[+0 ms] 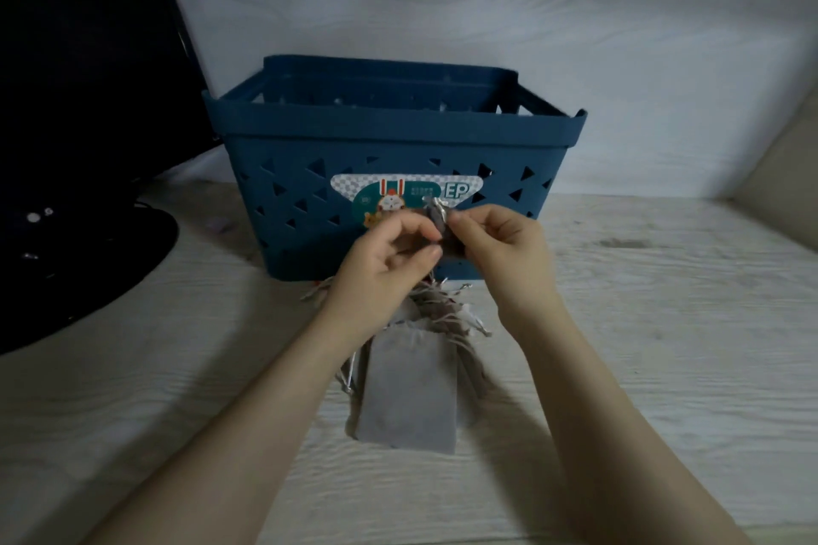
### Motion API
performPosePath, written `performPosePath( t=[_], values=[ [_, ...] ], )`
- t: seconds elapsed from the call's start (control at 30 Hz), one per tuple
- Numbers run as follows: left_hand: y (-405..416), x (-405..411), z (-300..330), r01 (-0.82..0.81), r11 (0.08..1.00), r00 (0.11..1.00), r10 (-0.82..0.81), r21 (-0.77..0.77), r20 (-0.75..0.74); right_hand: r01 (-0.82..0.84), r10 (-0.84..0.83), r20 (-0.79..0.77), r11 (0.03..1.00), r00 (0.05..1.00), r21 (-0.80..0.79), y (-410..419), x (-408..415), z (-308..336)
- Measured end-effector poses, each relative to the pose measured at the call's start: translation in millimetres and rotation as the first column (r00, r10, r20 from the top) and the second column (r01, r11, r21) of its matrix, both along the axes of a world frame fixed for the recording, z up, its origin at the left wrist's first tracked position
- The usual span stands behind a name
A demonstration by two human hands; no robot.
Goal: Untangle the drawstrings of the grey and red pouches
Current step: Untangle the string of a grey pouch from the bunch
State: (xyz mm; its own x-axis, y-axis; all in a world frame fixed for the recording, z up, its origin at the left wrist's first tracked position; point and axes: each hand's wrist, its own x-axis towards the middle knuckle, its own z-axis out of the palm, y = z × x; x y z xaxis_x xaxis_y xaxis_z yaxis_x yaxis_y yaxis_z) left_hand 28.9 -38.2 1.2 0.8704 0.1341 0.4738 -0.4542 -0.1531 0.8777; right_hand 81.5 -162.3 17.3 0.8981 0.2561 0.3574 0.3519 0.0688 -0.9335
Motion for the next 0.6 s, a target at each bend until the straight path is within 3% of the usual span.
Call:
performPosePath(
  t=[0.13,0.27,0.43,0.53,0.6],
  values=[
    [-2,3,21,-0.231,0.946,0.954,0.175,0.227,0.243,-0.047,0.045,0.030,0.998,0.999,0.037,-5,-1,38],
    [3,18,61,-0.407,0.864,0.870,0.267,0.298,0.415,-0.062,0.057,0.103,0.997,0.993,0.049,-3,7,72],
    [10,43,115,-0.555,0.766,0.830,0.482,0.326,0.280,-0.047,0.044,0.088,0.998,0.995,0.038,-1,21,103],
    [18,58,123,-0.599,0.587,0.774,0.599,0.545,0.205,-0.069,0.067,0.061,0.997,0.996,0.036,2,25,102],
    [22,62,116,-0.621,0.462,0.727,0.640,0.632,0.247,-0.085,0.084,0.049,0.996,0.995,0.015,3,26,96]
  ],
)
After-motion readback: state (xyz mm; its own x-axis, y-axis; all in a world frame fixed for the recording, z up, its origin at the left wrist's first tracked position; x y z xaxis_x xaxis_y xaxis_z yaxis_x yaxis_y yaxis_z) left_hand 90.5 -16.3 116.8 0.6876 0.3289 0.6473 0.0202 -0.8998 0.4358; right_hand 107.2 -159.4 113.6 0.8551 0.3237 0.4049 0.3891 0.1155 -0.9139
